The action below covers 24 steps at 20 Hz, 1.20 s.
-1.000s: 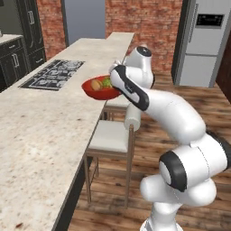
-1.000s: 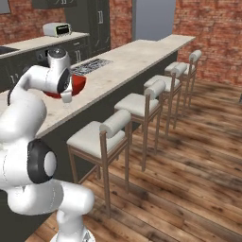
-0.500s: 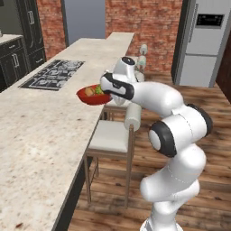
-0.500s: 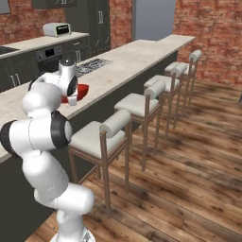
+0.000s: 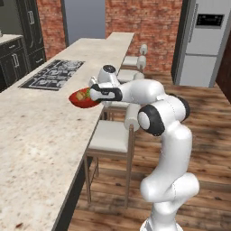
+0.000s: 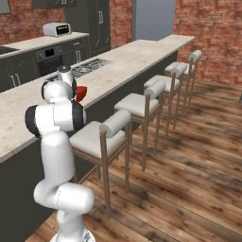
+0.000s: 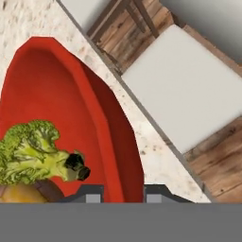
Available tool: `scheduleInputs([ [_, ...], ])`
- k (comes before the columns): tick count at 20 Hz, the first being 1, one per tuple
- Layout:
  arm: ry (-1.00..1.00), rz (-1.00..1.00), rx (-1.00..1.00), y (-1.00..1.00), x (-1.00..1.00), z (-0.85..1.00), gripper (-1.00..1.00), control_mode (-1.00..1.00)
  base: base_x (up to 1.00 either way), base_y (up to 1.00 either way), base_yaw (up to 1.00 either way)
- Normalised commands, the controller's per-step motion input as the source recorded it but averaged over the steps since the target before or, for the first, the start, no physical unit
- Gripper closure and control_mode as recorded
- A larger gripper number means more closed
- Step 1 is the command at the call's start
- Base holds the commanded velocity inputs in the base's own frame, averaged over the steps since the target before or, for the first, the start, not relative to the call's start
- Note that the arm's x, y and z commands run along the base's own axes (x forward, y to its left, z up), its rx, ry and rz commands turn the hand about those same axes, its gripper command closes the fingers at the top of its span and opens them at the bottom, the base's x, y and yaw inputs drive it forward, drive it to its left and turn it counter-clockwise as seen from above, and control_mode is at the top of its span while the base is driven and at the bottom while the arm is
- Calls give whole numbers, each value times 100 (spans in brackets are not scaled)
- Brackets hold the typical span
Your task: The microwave is finished heating the chicken drumstick and broccoli. Take the bowl containing the food and place it on the dining counter.
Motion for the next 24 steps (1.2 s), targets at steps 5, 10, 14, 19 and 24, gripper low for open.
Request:
scheduleInputs([
  [5,0,0,-9,29,59,-28,100,-100,0,0,0],
  [10,0,0,-2,20,49,-5,100,-100,0,0,0],
  [14,4,0,0,-3,-16,9,-100,-100,0,0,0],
  [19,-8,0,2,-32,-96,23,-100,-100,0,0,0],
  [24,-26,2,2,-49,-100,7,-100,-100,0,0,0],
])
